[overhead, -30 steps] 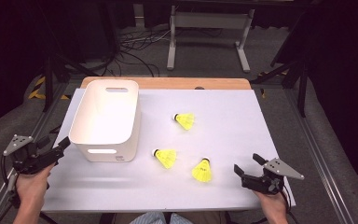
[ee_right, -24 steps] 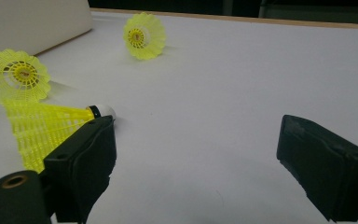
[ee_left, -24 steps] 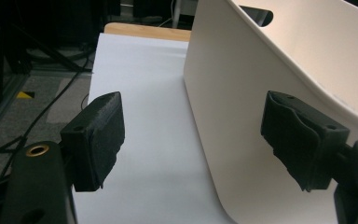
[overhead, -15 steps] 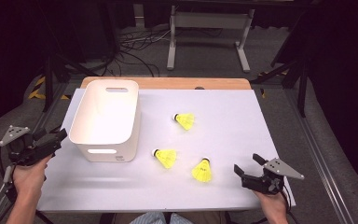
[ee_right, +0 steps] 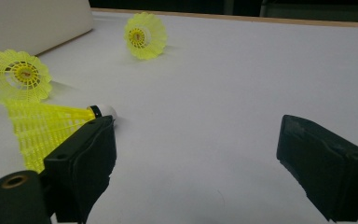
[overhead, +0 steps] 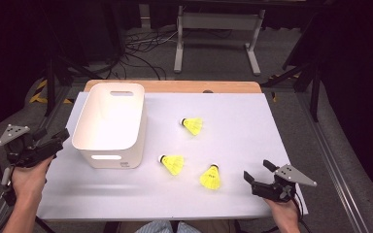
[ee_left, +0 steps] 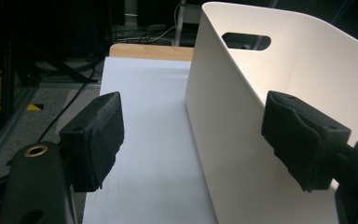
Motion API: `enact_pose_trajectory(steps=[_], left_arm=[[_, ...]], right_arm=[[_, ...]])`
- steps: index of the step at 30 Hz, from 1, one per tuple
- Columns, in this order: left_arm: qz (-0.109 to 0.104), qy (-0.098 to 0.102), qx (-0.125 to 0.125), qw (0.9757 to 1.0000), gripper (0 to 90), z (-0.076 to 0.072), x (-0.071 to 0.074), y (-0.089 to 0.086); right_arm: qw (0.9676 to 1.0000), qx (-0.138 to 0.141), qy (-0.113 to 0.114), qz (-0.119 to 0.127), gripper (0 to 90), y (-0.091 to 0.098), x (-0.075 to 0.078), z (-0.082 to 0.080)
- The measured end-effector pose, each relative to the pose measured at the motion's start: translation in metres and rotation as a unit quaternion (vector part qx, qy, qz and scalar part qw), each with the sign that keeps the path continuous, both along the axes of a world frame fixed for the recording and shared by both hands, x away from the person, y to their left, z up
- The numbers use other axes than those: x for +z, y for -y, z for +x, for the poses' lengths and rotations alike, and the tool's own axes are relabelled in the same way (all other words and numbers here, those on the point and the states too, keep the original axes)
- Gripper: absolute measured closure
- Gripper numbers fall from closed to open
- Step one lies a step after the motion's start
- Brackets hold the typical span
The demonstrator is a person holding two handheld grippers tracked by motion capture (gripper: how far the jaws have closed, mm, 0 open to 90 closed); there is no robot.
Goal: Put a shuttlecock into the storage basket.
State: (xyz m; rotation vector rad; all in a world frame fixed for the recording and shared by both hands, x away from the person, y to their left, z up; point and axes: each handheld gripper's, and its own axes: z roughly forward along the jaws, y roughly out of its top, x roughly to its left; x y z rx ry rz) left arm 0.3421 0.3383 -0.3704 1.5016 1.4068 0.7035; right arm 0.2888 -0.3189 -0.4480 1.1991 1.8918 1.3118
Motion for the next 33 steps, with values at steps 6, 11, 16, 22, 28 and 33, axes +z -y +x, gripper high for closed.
enact_pose_trajectory(steps=[6, 11, 16, 22, 28, 33], left_arm=[[0.004, 0.001, -0.006, 1.0, 21.8, 0.0, 0.007, 0.005], [0.008, 0.005, -0.009, 0.9999, 22.3, -0.001, 0.013, 0.01], [0.007, 0.008, -0.018, 0.9998, 22.4, 0.001, 0.017, 0.016], [0.012, -0.001, -0.029, 0.9995, 22.1, 0.002, 0.019, 0.022], [0.011, -0.006, -0.036, 0.9993, 21.3, 0.002, 0.021, 0.027], [0.009, -0.013, -0.04, 0.9991, 20.0, 0.004, 0.022, 0.032]], right_arm=[[1.0, 0.001, -0.001, 0.0, 12.3, 0.0, 0.0, 0.0], [1.0, 0.001, -0.001, -0.001, 12.3, 0.0, 0.0, 0.0], [1.0, 0.001, -0.001, 0.0, 12.3, 0.0, 0.0, 0.0], [1.0, 0.001, -0.004, -0.001, 12.3, 0.0, 0.0, 0.0], [1.0, 0.001, -0.004, -0.002, 12.3, 0.0, 0.0, 0.0], [1.0, 0.002, -0.005, -0.002, 12.3, 0.0, -0.001, 0.0]])
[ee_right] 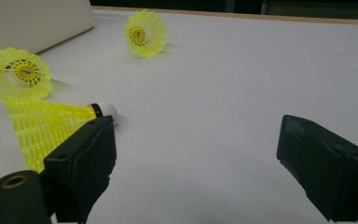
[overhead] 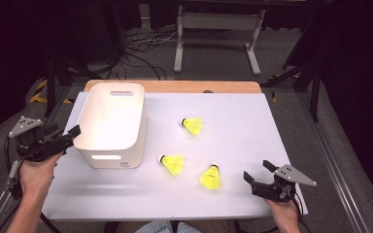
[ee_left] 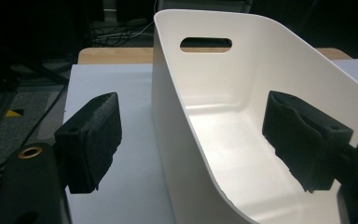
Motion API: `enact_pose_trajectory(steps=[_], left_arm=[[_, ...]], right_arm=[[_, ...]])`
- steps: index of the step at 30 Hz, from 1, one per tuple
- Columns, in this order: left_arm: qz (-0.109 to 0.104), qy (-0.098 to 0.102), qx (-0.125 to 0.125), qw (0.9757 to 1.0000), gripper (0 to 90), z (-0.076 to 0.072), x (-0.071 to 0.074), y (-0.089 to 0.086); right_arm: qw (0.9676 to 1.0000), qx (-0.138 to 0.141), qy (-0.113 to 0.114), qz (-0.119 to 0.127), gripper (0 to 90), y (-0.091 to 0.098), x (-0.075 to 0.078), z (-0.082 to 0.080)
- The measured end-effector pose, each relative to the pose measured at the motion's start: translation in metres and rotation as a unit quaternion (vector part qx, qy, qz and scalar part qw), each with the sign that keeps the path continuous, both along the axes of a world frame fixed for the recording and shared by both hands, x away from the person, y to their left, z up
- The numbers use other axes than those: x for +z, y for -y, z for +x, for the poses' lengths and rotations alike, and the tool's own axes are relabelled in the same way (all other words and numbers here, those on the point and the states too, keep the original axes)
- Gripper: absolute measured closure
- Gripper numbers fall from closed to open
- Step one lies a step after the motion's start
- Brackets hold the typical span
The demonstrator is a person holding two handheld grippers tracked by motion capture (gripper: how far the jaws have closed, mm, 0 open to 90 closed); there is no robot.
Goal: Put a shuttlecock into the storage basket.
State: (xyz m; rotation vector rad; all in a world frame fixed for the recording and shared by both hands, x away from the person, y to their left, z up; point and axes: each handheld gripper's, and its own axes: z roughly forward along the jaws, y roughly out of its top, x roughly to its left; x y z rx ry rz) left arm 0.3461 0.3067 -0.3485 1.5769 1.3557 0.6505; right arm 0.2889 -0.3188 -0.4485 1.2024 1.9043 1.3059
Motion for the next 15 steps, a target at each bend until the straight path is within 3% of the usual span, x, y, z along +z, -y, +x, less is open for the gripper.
enact_pose_trajectory(steps=[15], left_arm=[[0.009, -0.011, -0.013, 0.9998, 19.5, 0.002, 0.005, 0.014]], right_arm=[[1.0, 0.002, -0.004, -0.006, 12.4, 0.0, -0.001, 0.001]])
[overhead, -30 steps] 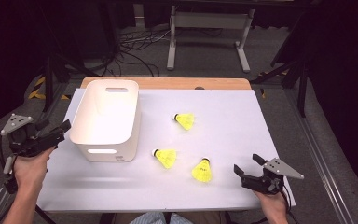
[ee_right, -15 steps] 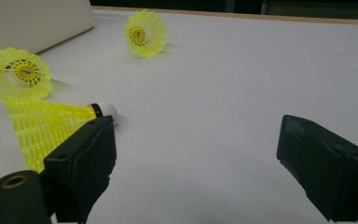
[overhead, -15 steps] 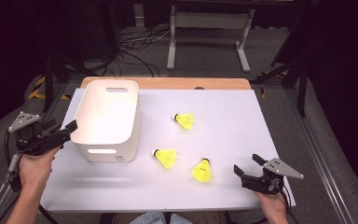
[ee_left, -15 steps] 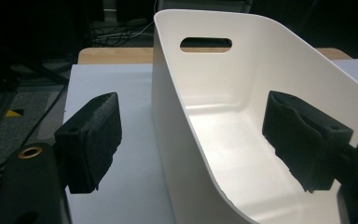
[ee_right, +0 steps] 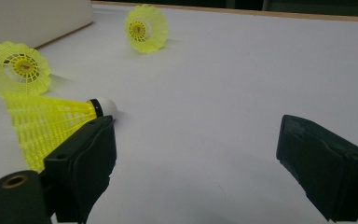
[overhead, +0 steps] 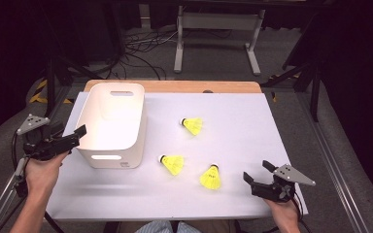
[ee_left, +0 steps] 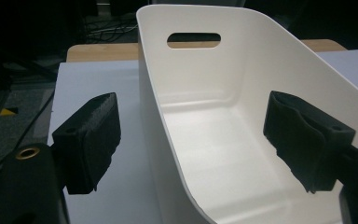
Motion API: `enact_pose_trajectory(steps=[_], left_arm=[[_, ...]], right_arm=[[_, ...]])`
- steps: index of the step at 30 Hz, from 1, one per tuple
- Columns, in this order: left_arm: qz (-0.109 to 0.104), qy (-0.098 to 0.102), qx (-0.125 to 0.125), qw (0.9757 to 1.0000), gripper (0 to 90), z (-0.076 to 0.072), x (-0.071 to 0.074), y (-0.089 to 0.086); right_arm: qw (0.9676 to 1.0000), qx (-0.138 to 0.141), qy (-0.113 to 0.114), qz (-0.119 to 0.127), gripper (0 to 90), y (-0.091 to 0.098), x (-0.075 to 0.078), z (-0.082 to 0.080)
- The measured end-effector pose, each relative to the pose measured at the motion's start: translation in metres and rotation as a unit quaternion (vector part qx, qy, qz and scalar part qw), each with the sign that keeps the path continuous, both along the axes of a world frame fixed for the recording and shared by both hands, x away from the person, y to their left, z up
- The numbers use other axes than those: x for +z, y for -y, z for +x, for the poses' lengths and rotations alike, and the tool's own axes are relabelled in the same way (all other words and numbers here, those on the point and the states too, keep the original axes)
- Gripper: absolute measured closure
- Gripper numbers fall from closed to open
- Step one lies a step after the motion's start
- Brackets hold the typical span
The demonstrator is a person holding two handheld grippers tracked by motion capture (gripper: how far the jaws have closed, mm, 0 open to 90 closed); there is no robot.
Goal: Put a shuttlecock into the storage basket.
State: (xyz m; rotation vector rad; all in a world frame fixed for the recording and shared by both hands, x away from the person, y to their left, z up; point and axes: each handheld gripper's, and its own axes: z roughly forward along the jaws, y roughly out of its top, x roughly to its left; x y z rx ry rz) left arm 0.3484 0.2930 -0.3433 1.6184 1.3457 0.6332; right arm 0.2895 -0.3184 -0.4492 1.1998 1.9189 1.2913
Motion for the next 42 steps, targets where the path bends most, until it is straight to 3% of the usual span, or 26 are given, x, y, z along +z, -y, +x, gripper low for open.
enact_pose_trajectory(steps=[10, 42], left_arm=[[0.009, -0.001, -0.014, 0.9999, 20.8, 0.001, 0.004, 0.013], [-0.005, -0.018, -0.057, 0.9982, 22.5, 0.006, 0.011, 0.045]], right_arm=[[1.0, 0.0, -0.001, -0.001, 12.4, 0.0, 0.0, 0.0], [1.0, 0.003, -0.001, -0.001, 12.4, 0.0, 0.0, 0.0]])
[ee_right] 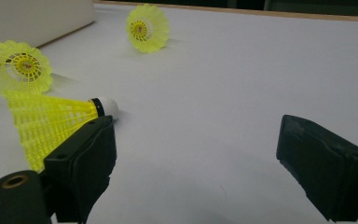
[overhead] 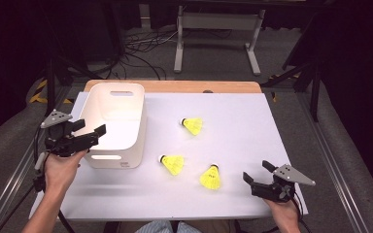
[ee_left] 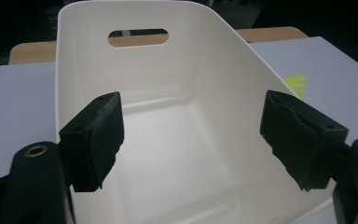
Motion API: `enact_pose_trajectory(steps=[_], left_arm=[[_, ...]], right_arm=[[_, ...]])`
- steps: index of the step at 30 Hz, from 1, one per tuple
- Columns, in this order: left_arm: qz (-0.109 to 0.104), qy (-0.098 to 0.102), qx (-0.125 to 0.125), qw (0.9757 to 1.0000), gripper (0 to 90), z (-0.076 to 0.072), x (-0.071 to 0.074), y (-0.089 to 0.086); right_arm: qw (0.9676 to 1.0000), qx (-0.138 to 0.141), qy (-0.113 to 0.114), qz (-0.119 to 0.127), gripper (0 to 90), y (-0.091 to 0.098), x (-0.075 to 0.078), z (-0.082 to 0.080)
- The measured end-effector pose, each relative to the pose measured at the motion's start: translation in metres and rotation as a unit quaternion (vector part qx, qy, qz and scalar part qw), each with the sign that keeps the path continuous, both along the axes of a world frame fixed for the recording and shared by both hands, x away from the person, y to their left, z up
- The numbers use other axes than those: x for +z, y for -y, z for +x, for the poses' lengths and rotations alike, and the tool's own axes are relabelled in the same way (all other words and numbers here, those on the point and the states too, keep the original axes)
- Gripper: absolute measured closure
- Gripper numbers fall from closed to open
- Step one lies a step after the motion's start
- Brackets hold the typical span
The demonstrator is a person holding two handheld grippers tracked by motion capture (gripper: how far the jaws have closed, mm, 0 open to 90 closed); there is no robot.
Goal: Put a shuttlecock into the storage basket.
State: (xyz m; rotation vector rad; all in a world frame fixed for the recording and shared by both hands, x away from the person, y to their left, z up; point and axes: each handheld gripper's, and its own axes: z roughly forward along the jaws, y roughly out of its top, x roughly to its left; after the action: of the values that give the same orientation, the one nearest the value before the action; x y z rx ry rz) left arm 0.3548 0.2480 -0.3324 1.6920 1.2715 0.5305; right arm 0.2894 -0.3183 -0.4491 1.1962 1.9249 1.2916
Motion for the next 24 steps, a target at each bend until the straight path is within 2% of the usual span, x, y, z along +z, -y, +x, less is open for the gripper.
enact_pose_trajectory(steps=[10, 24], left_arm=[[-0.007, -0.004, -0.011, 0.9999, 24.1, 0.0, 0.002, 0.009], [-0.005, -0.005, -0.023, 0.9997, 25.3, 0.002, 0.002, 0.022]], right_arm=[[1.0, 0.0, 0.0, 0.0, 12.4, 0.0, 0.0, 0.0], [1.0, 0.001, 0.0, 0.001, 12.4, 0.0, 0.0, 0.0]])
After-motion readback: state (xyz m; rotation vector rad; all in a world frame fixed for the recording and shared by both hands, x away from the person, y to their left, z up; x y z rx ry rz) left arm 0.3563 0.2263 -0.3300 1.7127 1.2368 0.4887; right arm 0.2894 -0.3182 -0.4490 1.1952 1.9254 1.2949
